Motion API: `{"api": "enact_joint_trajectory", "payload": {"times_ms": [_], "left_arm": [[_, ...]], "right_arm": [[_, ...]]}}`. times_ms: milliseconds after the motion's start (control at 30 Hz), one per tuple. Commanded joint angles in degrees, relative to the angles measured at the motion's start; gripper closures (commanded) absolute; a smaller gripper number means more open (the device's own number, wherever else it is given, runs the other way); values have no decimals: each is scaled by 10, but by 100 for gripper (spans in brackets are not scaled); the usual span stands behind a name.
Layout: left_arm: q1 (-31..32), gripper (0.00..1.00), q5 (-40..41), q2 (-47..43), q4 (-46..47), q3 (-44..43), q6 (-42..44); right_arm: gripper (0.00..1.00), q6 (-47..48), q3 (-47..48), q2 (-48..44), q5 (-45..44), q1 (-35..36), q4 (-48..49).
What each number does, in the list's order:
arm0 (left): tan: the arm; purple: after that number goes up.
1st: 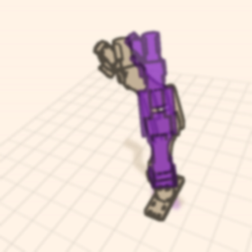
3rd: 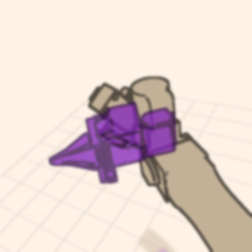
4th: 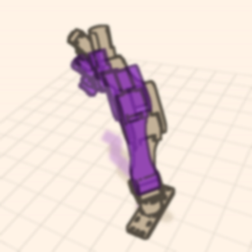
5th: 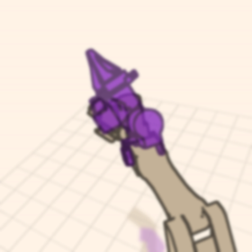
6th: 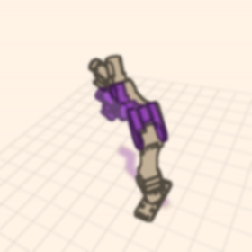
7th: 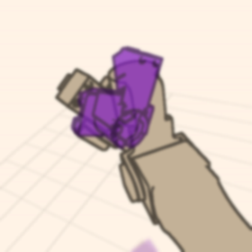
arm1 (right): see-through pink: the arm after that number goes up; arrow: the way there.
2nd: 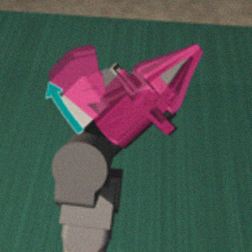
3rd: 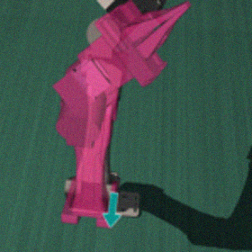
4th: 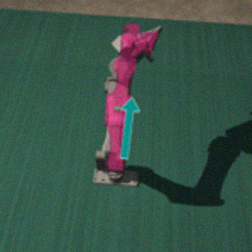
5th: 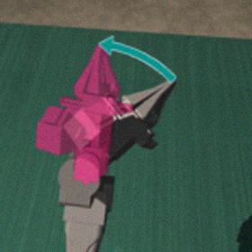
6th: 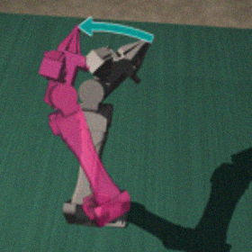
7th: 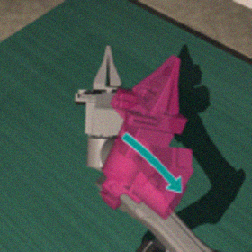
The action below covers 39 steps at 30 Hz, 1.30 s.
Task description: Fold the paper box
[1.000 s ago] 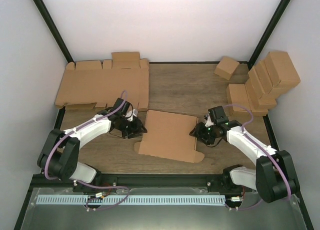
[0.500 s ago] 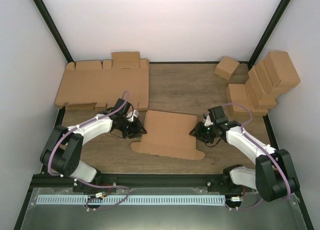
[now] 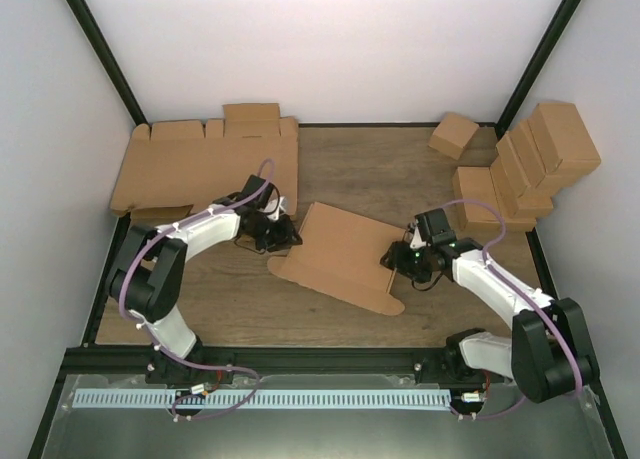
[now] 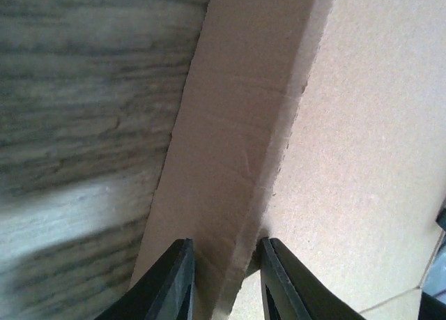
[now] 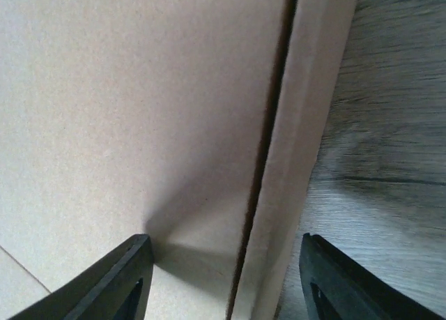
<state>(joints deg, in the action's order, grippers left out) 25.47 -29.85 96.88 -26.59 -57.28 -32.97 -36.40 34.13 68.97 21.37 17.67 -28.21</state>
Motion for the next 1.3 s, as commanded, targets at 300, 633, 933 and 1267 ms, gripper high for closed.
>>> {"api": "enact_joint_trajectory", "payload": {"times_ms": [300,633,933,1267], "left_arm": [[9,57,126,-77,-17,-14,30],[15,53,133,-139,-14,23,84],[5,54,79,-52,-32,-30,89],[-20,53,64,-49,-6,-8,69]], "right_arm": [[29,100,115,-58,-122,11,-45],[6,270,111,-110,-41,223,49],[8,340,118,-27,-210,412,43],[5,354,136,128,-417,500,78]]}}
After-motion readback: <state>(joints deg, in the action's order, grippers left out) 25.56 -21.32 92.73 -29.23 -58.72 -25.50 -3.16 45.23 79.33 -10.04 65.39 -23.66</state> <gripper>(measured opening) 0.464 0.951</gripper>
